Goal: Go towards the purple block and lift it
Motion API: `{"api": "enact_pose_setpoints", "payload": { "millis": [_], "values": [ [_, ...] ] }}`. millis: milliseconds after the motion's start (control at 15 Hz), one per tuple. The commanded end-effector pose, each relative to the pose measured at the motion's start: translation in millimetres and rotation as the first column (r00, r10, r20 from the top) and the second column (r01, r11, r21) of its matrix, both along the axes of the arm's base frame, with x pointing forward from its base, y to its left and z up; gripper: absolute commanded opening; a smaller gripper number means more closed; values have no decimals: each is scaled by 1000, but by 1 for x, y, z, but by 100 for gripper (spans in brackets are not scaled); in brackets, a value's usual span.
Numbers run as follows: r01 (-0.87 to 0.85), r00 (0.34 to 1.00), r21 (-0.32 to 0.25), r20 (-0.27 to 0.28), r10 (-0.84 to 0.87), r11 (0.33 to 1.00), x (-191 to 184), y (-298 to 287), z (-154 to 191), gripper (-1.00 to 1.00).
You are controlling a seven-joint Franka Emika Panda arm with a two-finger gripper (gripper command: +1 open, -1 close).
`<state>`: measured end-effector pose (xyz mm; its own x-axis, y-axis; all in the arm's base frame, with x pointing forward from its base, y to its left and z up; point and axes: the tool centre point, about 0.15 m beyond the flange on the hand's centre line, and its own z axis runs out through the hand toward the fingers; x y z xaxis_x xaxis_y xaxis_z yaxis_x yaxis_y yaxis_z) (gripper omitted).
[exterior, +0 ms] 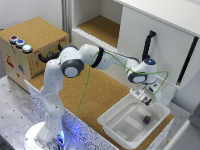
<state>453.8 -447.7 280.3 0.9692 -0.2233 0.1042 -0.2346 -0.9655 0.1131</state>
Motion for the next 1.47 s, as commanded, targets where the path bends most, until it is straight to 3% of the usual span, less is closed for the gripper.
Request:
{"api": "enact_pose_setpoints", "payload": {
  "millis": [0,400,600,1000,1400],
  "values": [
    [-45,997,129,-62,54,991,12,-53,-37,100],
    [-110,988,152,-92,125,982,11,-65,-53,100],
    [-160,985,168,-43,170,973,-3,-59,-45,100],
    [-265,959,197,-53,280,944,-36,-42,-54,100],
    [-286,954,196,-30,297,938,-21,-34,-69,100]
  ]
}}
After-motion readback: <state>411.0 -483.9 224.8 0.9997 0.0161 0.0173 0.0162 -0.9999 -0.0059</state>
